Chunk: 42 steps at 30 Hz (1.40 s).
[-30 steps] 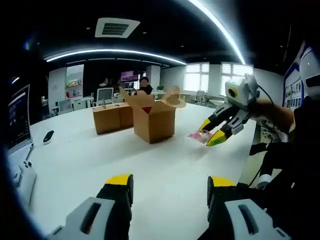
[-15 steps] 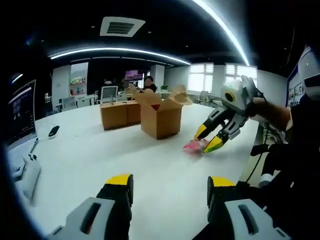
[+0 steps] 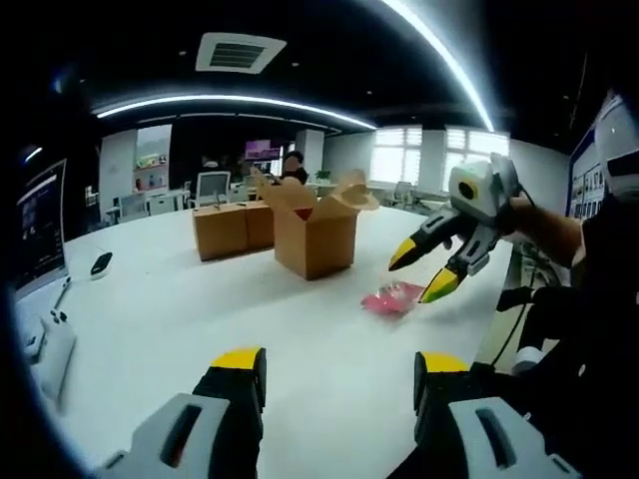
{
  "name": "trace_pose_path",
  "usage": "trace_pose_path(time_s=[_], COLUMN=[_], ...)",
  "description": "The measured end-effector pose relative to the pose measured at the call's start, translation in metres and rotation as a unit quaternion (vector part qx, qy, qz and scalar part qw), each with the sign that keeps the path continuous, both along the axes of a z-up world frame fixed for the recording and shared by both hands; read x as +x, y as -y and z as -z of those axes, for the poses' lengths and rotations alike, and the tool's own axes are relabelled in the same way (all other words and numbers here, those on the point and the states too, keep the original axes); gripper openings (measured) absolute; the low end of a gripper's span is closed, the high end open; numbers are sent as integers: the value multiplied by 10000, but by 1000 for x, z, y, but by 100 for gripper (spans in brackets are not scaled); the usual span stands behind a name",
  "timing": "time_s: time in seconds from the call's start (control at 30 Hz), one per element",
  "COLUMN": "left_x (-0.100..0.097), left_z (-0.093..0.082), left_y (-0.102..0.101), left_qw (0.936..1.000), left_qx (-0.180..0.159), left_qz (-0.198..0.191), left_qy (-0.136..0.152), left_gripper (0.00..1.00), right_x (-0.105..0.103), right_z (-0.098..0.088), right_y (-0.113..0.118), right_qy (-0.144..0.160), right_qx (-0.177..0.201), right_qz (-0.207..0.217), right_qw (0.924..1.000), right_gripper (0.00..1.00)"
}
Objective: Pick up one paper box from the group, open the paper box, and remove the item inside
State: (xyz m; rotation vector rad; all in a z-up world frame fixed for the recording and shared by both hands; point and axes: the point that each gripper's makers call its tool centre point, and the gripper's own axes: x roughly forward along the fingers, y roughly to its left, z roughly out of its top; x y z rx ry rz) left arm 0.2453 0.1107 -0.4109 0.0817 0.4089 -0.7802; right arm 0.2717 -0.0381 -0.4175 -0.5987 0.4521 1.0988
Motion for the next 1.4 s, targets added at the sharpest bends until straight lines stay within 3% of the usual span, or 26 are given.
trace_pose_path(time_s=[0.13, 0.23, 0.33, 0.43, 0.6, 0.77, 1.07, 1.3, 1.4], left_x=[-1, 0, 3, 4, 6, 7, 9, 7, 7], left_z=[1, -4, -9, -11, -22, -34, -74, -87, -97], left_y=[0, -4, -9, -15, -22, -28, -44, -52, -59], left_qw=[10000, 10000, 9999, 9997, 9995, 9993, 9982, 9971, 9955], left_qx=[45, 70, 72, 72, 121, 154, -17, 70, 10], left_qz=[57, 18, -66, -169, -277, -337, -463, -555, -671], left_qy=[-56, -34, -26, -158, -74, 4, 373, 510, 662], left_gripper=[61, 61, 63, 67, 69, 69, 68, 68, 68], right_x=[-3, -5, -7, -12, -20, -23, -23, -25, -26], right_z=[-10, -21, -27, -28, -38, -58, -105, -119, -128], right_y=[18, 35, 59, 83, 115, 139, 163, 182, 190], right_qy=[-60, -314, -271, -215, -226, 86, 556, 774, 857], right_qx=[427, 1038, 1257, 1228, 1237, 1198, 1534, 1469, 1608], right_qz=[353, 862, 1267, 1536, 1912, 2157, 2362, 2494, 2551], right_qw=[9984, 9904, 9836, 9802, 9735, 9690, 9579, 9541, 9496], right_gripper=[42, 44, 46, 48, 50, 53, 56, 57, 58])
